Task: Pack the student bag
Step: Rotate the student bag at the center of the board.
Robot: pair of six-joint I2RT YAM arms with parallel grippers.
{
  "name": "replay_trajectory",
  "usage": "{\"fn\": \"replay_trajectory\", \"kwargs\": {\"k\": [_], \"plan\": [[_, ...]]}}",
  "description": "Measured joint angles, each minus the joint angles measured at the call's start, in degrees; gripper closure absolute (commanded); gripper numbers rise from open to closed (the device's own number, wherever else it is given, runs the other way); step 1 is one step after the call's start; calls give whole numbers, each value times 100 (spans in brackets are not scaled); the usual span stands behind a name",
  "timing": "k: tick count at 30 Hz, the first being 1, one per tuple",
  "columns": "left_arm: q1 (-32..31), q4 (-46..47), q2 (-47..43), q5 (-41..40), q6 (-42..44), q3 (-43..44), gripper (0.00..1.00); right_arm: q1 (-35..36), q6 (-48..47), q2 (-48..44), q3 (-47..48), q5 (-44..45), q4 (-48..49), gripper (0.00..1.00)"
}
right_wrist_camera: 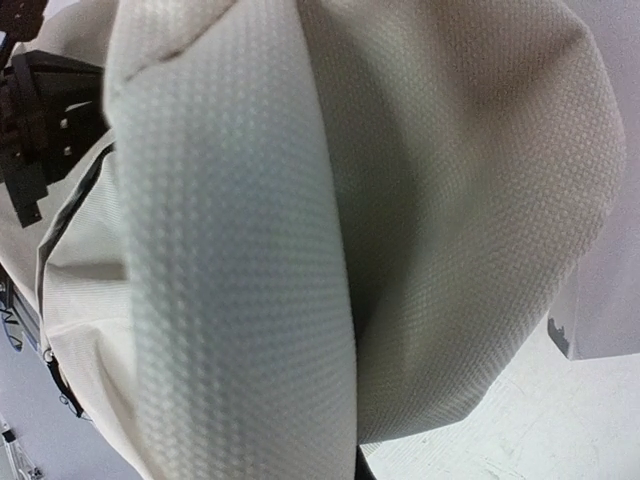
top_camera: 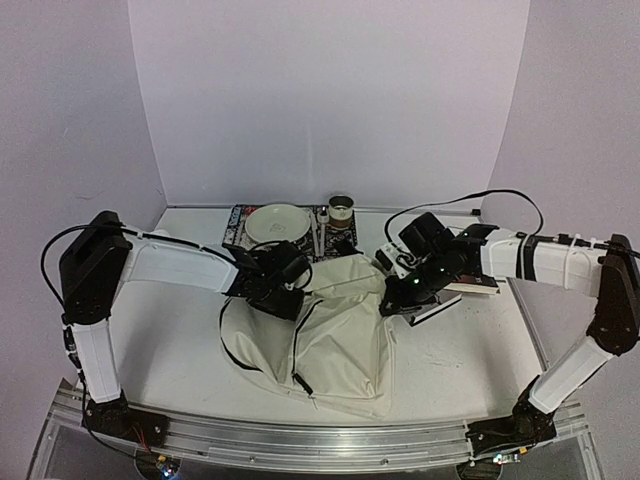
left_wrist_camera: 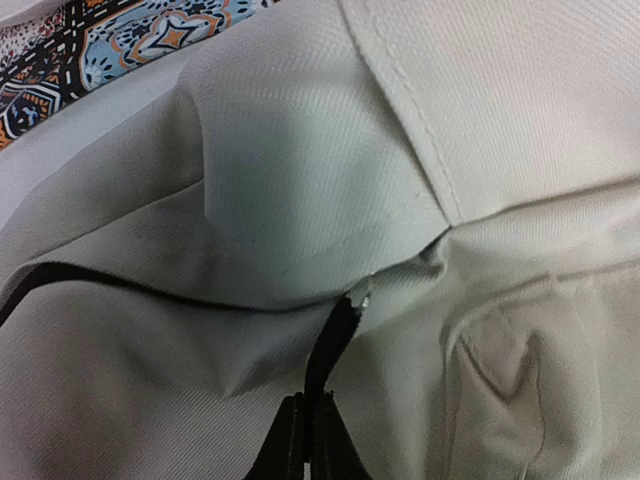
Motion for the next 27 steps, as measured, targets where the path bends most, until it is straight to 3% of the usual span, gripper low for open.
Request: {"fn": "replay_trajectory", "kwargs": {"k": [11,20,27], "plan": [[-18,-150,-2064,87,-202,-942,100,-436,28,-115,151,668,-66,100],[42,74,-3494,676,-605,-2027,100,-853,77,-3,450,294,58,99],[192,-153,-3947,848,-742,-2229,100,-872,-173,97,537,104,151,62]]}}
